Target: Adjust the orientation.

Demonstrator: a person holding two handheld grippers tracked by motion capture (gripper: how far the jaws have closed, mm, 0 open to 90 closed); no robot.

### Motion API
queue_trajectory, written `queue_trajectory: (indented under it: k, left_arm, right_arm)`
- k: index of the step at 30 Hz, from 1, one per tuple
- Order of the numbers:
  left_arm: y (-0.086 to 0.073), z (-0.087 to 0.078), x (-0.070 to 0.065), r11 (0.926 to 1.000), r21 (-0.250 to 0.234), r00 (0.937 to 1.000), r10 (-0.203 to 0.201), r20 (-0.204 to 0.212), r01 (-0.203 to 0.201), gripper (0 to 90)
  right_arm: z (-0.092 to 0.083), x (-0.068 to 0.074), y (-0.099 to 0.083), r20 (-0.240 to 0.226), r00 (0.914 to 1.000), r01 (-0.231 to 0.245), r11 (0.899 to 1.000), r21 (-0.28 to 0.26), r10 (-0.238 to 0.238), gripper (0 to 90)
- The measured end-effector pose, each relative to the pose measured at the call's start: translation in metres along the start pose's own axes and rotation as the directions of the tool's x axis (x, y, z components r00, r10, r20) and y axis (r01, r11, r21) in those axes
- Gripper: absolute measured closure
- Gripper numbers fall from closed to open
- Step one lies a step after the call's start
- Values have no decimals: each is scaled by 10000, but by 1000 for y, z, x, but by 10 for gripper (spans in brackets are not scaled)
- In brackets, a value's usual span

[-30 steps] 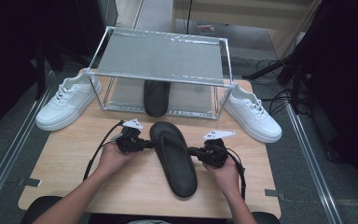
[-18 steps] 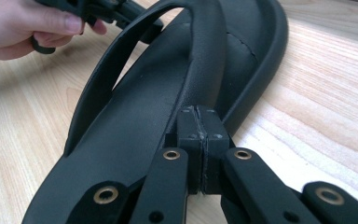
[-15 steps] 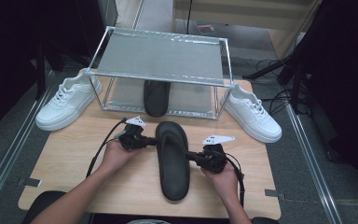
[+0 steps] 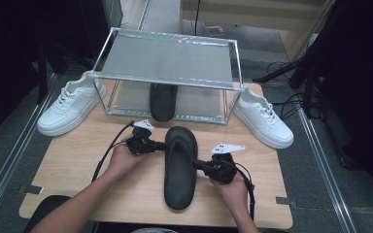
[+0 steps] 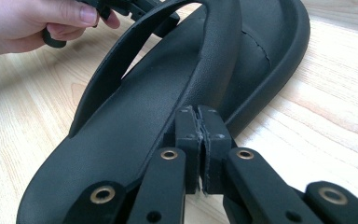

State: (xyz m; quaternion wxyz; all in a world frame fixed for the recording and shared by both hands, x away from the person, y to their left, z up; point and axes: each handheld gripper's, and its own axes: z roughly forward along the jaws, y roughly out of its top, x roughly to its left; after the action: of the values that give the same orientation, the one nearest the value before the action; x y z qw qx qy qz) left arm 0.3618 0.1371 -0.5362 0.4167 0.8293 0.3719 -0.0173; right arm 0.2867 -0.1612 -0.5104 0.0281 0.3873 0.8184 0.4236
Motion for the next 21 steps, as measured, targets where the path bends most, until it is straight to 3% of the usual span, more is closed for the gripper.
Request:
queue_trajectory:
  k: [5, 10, 15, 21]
  left_arm:
    - [2, -4, -1, 9998, 80, 9999, 155, 12, -155, 852]
    - [5, -14, -3, 9998, 19, 9996, 207, 203, -208, 784]
    - [8, -22, -4, 9998, -109, 9992, 160, 361, -156, 560]
    - [9, -34, -4, 9995, -235, 9988, 201, 437, -190, 431]
  right_arm:
    - [-4, -2, 1, 80, 10000, -12, 9997, -226, 14, 874]
    - [-11, -4, 2, 64, 9996, -280, 9972, -701, 285, 792]
    - [-10, 0, 2, 26, 9997, -226, 9960, -863, 229, 680]
    - [-5, 3, 4, 143, 9999, -56, 9957, -920, 69, 594]
